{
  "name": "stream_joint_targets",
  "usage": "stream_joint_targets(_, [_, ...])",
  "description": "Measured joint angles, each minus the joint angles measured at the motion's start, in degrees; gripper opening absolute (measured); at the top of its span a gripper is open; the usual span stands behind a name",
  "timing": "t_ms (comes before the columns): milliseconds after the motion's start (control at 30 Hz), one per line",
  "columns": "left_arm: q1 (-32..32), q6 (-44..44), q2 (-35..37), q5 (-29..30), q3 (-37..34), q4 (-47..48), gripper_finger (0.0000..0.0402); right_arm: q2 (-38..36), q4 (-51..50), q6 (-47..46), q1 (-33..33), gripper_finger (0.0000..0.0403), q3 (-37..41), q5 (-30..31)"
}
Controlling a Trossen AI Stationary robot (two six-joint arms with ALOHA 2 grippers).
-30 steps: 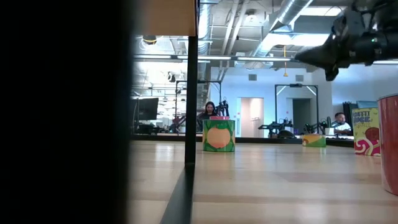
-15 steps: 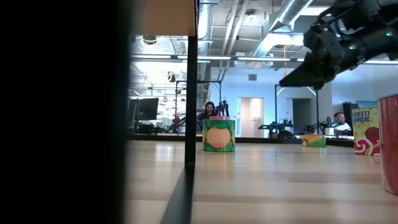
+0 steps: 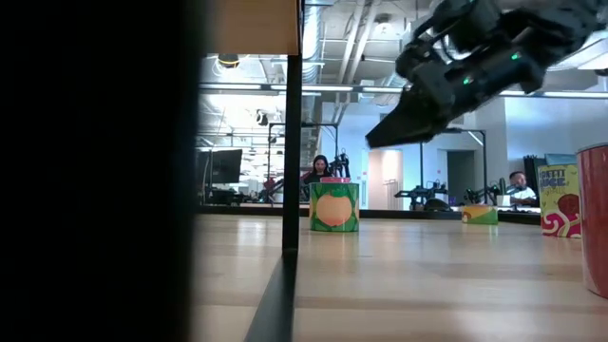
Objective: Pick and place cans onto a shelf
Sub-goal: Put the canned spaghetti sauce on the shelf
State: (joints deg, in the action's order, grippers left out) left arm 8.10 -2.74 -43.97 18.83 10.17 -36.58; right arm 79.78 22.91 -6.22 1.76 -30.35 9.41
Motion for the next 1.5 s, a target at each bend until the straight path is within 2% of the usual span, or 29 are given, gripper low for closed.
stream_joint_targets(233, [0.02, -1.57, 0.00, 0.96, 0.00, -0.02, 0.0000, 11.22, -2.09, 3.27, -0.01, 0.0181, -8.01, -6.08])
stream_joint_targets(433, [0.02, -1.48, 0.00, 0.98, 0.02, 0.36, 0.0000, 15.36, -14.89, 6.72, -1.18, 0.0165, -16.06, -6.64])
stream_joint_targets(533, [0.02, -1.42, 0.00, 1.00, 0.02, 1.01, 0.0000, 15.13, -21.80, 6.62, -1.74, 0.0167, -19.13, -6.54])
stream_joint_targets(600, [0.02, -1.40, 0.00, 0.99, 0.02, 1.69, 0.0000, 13.85, -30.12, 5.29, -2.48, 0.0171, -21.40, -6.31])
stream_joint_targets(800, [0.02, -1.40, -0.02, 1.07, 0.02, 2.73, 0.0000, 5.55, -55.18, -6.68, -6.08, 0.0177, -26.61, -5.27])
stream_joint_targets(1033, [0.02, -0.92, -0.02, 1.10, 0.02, 2.80, 0.0000, -3.93, -81.18, -35.83, -9.49, 0.0179, -27.08, -1.32])
stream_joint_targets(1133, [0.00, -0.92, -0.02, 1.45, 0.02, 2.99, 0.0000, -5.35, -87.94, -44.57, -10.23, 0.0186, -27.06, -0.26])
stream_joint_targets(1267, [0.00, -0.92, -0.02, 1.49, 0.02, 3.39, 0.0000, -5.06, -94.42, -50.78, -10.37, 0.0191, -25.96, -0.29])
stream_joint_targets(1500, [0.02, -0.92, -0.02, 1.49, 0.02, 4.00, 0.0000, -4.49, -94.69, -55.06, -10.29, 0.0176, -20.61, -0.77])
